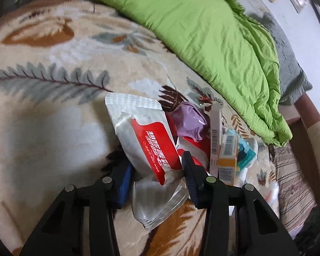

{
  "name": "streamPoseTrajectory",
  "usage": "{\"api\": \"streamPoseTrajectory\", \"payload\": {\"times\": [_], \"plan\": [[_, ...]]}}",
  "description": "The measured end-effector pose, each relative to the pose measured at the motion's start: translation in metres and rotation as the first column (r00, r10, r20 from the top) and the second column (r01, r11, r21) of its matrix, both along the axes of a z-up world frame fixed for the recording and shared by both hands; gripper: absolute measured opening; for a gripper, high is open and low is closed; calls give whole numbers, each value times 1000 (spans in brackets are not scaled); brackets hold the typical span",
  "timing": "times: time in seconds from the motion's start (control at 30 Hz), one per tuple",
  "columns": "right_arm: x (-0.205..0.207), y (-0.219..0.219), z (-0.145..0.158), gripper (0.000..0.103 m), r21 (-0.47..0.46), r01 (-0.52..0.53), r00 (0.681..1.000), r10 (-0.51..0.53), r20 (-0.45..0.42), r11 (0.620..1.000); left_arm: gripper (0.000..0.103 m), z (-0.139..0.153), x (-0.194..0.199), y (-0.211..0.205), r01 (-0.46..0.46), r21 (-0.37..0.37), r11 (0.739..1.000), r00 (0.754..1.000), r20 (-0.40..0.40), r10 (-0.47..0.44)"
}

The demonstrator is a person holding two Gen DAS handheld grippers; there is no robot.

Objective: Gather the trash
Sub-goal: 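Grasp the clear plastic bag with the right gripper while the left grasps the white-red snack wrapper, then carry the bag and wrapper in both grippers over the red mesh basket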

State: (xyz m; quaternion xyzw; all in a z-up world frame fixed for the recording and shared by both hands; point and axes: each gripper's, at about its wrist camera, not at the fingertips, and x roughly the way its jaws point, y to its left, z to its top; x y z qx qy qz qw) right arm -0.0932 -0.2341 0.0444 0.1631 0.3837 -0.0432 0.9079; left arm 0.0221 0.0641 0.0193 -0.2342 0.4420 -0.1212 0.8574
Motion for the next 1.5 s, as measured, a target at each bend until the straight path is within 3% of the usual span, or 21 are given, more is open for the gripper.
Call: {"api": "streamPoseTrajectory", "payload": {"times": [0.23, 0.5, 0.77, 1.5], "plan": [[-21, 11, 19, 33, -25, -14, 995, 17, 95, 1000, 43, 41, -54, -16, 25, 176, 984, 976, 209, -62], [-57, 21, 31, 33, -4, -46, 985, 46, 164, 999, 43, 56, -126, -37, 73, 285, 956, 939, 304, -162], [-92, 37, 39, 33, -26, -105, 967, 108, 231, 994, 43, 59, -164, -54, 98, 365, 926, 903, 359, -236], [-87, 34, 33, 33, 15, -112, 970, 106, 218, 994, 43, 51, -166, -76, 120, 435, 892, 880, 370, -299]]}}
